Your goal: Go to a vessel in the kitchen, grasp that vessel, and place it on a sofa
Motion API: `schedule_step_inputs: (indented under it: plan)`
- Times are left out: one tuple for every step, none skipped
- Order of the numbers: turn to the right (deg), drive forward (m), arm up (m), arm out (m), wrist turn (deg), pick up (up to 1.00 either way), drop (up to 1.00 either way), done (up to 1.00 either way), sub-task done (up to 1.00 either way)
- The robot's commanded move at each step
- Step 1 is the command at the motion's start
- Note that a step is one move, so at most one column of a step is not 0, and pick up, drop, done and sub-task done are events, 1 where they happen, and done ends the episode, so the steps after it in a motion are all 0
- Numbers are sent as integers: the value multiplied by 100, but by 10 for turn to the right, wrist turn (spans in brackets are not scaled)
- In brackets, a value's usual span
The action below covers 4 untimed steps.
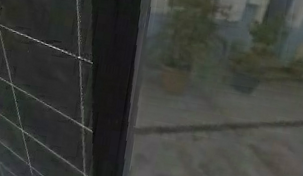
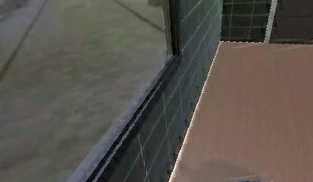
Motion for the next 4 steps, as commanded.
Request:
schedule_step_inputs:
  plan:
    - [-450,0,0,0,0,0,0,0,0]
    - [450,0,0,0,0,0,0,0,0]
    - [-450,0,0,0,0,0,0,0,0]
    - [450,0,0,0,0,0,0,0,0]
